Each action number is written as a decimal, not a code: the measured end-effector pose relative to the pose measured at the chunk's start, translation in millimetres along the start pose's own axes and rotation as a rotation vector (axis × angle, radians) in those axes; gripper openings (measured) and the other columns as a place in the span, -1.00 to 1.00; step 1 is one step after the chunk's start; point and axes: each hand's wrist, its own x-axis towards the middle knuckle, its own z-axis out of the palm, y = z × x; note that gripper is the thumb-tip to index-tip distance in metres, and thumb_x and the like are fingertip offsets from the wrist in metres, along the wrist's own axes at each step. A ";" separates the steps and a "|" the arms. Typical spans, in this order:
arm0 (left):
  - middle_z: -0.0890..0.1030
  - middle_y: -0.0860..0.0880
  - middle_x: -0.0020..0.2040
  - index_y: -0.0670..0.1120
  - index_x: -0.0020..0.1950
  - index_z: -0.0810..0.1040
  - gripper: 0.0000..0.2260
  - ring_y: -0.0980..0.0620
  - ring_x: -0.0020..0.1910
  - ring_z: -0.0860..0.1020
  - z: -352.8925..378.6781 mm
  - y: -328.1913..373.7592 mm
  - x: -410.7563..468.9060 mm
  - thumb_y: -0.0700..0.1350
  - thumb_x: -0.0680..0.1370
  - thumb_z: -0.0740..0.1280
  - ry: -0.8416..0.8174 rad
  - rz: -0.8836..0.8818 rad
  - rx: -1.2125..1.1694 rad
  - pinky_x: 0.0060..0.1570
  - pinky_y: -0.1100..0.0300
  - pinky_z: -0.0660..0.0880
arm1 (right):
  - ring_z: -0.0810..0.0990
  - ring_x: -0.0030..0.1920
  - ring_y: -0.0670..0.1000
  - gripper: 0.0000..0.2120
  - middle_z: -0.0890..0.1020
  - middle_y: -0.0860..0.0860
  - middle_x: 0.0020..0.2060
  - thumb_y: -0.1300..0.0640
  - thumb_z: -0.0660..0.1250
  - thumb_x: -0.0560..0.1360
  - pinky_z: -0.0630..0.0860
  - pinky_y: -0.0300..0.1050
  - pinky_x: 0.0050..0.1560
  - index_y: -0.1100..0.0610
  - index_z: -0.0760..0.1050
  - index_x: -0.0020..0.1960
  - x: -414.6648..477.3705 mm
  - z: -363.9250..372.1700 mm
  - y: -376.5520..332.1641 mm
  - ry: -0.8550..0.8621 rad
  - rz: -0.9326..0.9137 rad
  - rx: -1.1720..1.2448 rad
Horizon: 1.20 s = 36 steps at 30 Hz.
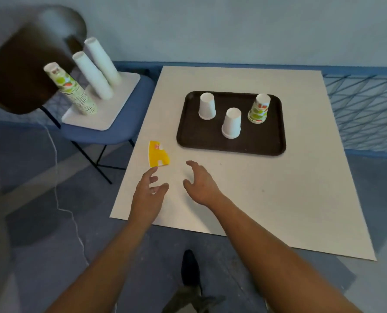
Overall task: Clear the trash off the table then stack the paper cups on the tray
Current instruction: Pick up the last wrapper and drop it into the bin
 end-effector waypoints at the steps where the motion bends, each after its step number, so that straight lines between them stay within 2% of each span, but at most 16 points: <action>1: 0.52 0.06 0.29 0.24 0.46 0.42 -0.56 0.07 0.18 0.57 -10.7 -4.1 18.0 -0.05 0.62 0.41 0.005 -0.020 -0.014 0.13 0.15 0.50 | 0.41 0.45 0.18 -0.39 0.36 0.13 0.51 0.09 0.30 0.61 0.31 0.00 0.44 0.07 0.16 0.61 23.5 10.4 -10.7 -0.008 -0.001 -0.016; 4: 0.53 0.03 0.31 0.22 0.46 0.43 -0.55 0.02 0.17 0.59 -34.6 -11.4 59.4 -0.07 0.61 0.42 0.023 -0.073 -0.036 0.12 0.10 0.53 | 0.41 0.42 0.29 -0.30 0.29 0.17 0.54 0.07 0.31 0.61 0.34 0.12 0.42 0.07 0.05 0.65 83.6 36.9 -36.8 -0.004 -0.006 -0.056; 7: 0.51 0.02 0.29 0.18 0.50 0.42 -0.53 0.04 0.14 0.59 -49.2 -16.5 89.7 -0.09 0.62 0.40 0.023 -0.099 -0.022 -0.08 0.26 0.49 | 0.41 0.37 0.34 -0.25 0.27 0.19 0.51 0.08 0.30 0.61 0.40 0.15 0.34 -0.01 -0.04 0.66 127.8 56.4 -51.8 -0.010 0.000 -0.154; 9: 0.50 0.03 0.30 0.18 0.51 0.41 -0.53 0.06 0.14 0.58 -55.7 -21.9 106.6 -0.08 0.62 0.39 0.011 -0.118 -0.014 -0.12 0.28 0.47 | 0.36 0.38 0.33 -0.22 0.28 0.17 0.48 0.06 0.32 0.60 0.43 0.19 0.30 -0.10 -0.08 0.65 146.8 66.8 -54.9 -0.038 0.013 -0.245; 10: 0.50 0.02 0.32 0.19 0.51 0.39 -0.52 0.05 0.16 0.58 -57.6 -24.6 113.6 -0.07 0.63 0.39 -0.001 -0.130 -0.013 -0.07 0.25 0.50 | 0.33 0.40 0.32 -0.20 0.29 0.14 0.47 0.06 0.33 0.59 0.45 0.20 0.28 -0.13 -0.10 0.64 152.8 70.1 -54.0 -0.047 0.014 -0.297; 12: 0.50 0.01 0.37 0.22 0.52 0.37 -0.51 0.00 0.23 0.58 -59.6 -30.8 125.5 -0.03 0.62 0.39 -0.036 -0.164 0.007 0.15 0.08 0.57 | 0.34 0.39 0.31 -0.16 0.33 0.11 0.42 0.10 0.37 0.56 0.50 0.20 0.24 -0.12 -0.09 0.64 159.0 74.4 -48.6 -0.043 -0.008 -0.367; 14: 0.50 0.01 0.42 0.25 0.54 0.33 -0.48 -0.04 0.27 0.57 -58.4 -36.1 134.4 0.04 0.61 0.40 -0.092 -0.189 0.051 0.31 -0.08 0.53 | 0.40 0.31 0.28 -0.16 0.38 0.12 0.39 0.16 0.39 0.54 0.46 0.17 0.24 -0.05 -0.05 0.64 158.3 74.5 -39.3 -0.058 -0.036 -0.329; 18: 0.53 0.02 0.40 0.26 0.55 0.28 -0.41 -0.06 0.33 0.54 -50.6 -41.7 144.9 0.16 0.57 0.43 -0.177 -0.195 0.114 0.36 -0.15 0.50 | 0.43 0.36 0.26 -0.15 0.43 0.16 0.42 0.23 0.44 0.48 0.39 0.08 0.34 0.01 0.06 0.62 141.0 67.6 -20.8 -0.072 -0.028 -0.131; 20: 0.58 0.04 0.33 0.21 0.55 0.31 -0.42 -0.05 0.31 0.55 -41.0 -37.3 141.7 0.16 0.57 0.43 -0.233 -0.186 0.125 0.37 -0.13 0.49 | 0.44 0.39 0.21 -0.19 0.44 0.14 0.44 0.25 0.43 0.47 0.36 -0.04 0.32 0.04 0.12 0.61 123.9 62.1 -14.0 -0.065 -0.032 -0.047; 22: 0.62 0.01 0.28 0.14 0.51 0.40 -0.50 -0.02 0.26 0.57 -28.7 -29.1 130.9 0.10 0.59 0.43 -0.273 -0.154 0.148 0.34 -0.03 0.49 | 0.50 0.32 0.17 -0.29 0.50 0.11 0.36 0.27 0.41 0.47 0.38 -0.11 0.23 0.08 0.23 0.55 101.2 55.3 -7.8 -0.043 -0.036 0.046; 24: 0.64 0.03 0.20 0.10 0.40 0.52 -0.64 0.00 0.16 0.61 -17.0 -17.4 112.9 0.02 0.60 0.43 -0.285 -0.083 0.191 0.20 0.11 0.49 | 0.57 0.17 0.13 -0.45 0.58 0.06 0.20 0.28 0.39 0.48 0.47 -0.04 0.16 0.09 0.35 0.42 72.8 45.8 1.1 -0.012 -0.012 0.173; 26: 0.67 0.07 0.09 0.12 0.21 0.63 -0.80 0.04 0.02 0.65 -6.4 -5.8 89.3 -0.06 0.60 0.43 -0.288 0.007 0.218 0.06 0.17 0.49 | 0.60 0.05 0.06 -0.60 0.60 -0.02 0.06 0.25 0.38 0.51 0.55 0.07 0.12 0.05 0.40 0.30 38.9 33.4 15.0 0.017 0.030 0.276; 29: 0.71 0.13 -0.02 0.20 0.05 0.68 -0.84 0.12 -0.07 0.66 12.2 7.8 45.3 -0.09 0.58 0.46 -0.343 0.107 0.218 0.00 0.25 0.52 | 0.61 -0.05 0.01 -0.71 0.60 -0.08 -0.01 0.16 0.36 0.58 0.62 0.07 0.03 0.03 0.39 0.25 -23.9 9.9 40.0 0.068 0.070 0.368; 32: 0.72 0.16 -0.01 0.20 0.04 0.70 -0.86 0.20 -0.05 0.66 41.8 18.7 -9.4 -0.06 0.58 0.47 -0.444 0.143 0.237 -0.04 0.37 0.50 | 0.65 -0.15 0.01 -0.76 0.67 0.01 -0.02 0.10 0.29 0.64 0.66 0.00 -0.08 0.02 0.39 0.29 -95.2 -14.3 70.8 0.150 0.099 0.464; 36: 0.72 0.14 -0.02 0.16 0.09 0.72 -0.86 0.20 -0.09 0.66 99.1 22.1 -84.2 -0.06 0.59 0.46 -0.569 0.170 0.231 -0.11 0.44 0.47 | 0.64 -0.20 -0.02 -0.90 0.68 0.03 -0.16 0.17 0.29 0.65 0.61 -0.06 -0.13 0.08 0.48 0.16 -184.5 -42.5 121.6 0.294 0.182 0.558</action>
